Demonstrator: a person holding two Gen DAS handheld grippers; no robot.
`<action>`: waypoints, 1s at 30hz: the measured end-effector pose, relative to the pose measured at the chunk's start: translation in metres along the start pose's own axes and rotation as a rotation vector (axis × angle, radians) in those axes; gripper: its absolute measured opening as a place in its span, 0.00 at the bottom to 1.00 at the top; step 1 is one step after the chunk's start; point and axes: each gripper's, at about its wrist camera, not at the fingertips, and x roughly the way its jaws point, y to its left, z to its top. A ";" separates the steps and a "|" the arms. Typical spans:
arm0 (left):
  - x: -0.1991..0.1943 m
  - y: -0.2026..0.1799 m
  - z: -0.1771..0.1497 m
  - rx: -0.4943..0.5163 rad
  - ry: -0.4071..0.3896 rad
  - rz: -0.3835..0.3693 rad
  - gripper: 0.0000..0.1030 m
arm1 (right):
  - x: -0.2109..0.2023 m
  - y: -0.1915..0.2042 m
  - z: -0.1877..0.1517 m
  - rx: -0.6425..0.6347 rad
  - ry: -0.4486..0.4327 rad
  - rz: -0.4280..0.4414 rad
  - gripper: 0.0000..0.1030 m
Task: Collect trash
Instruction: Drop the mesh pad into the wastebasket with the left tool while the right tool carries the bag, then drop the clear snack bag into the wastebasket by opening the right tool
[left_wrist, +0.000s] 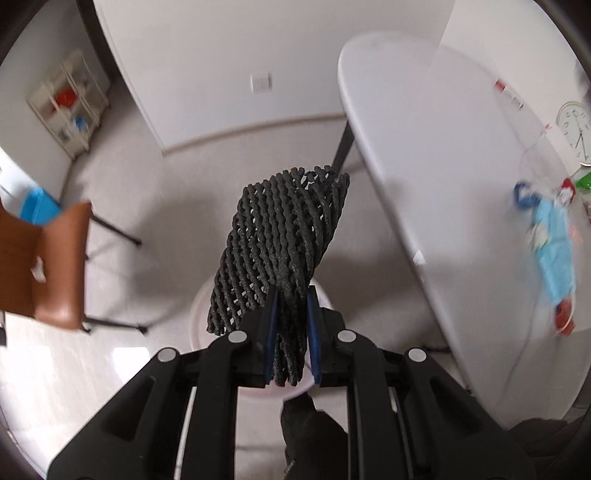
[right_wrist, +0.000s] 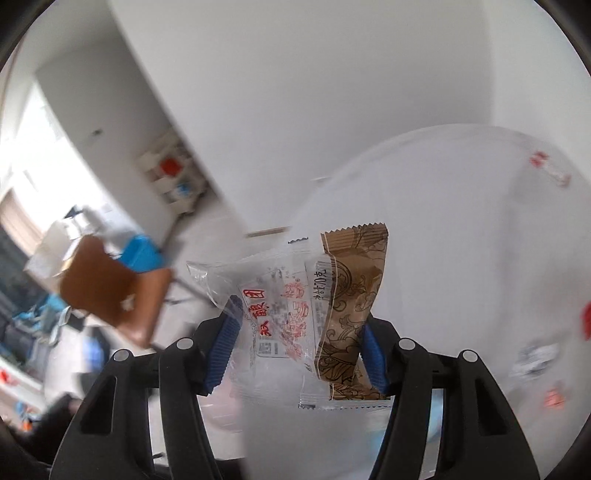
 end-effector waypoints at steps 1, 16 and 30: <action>0.011 0.005 -0.008 -0.004 0.024 -0.009 0.13 | 0.004 0.014 -0.002 -0.004 0.010 0.024 0.59; 0.086 0.049 -0.041 -0.050 0.151 -0.084 0.68 | 0.072 0.139 -0.037 -0.122 0.233 0.125 0.59; -0.053 0.133 -0.031 -0.353 -0.080 0.099 0.92 | 0.159 0.173 -0.099 -0.188 0.466 0.155 0.72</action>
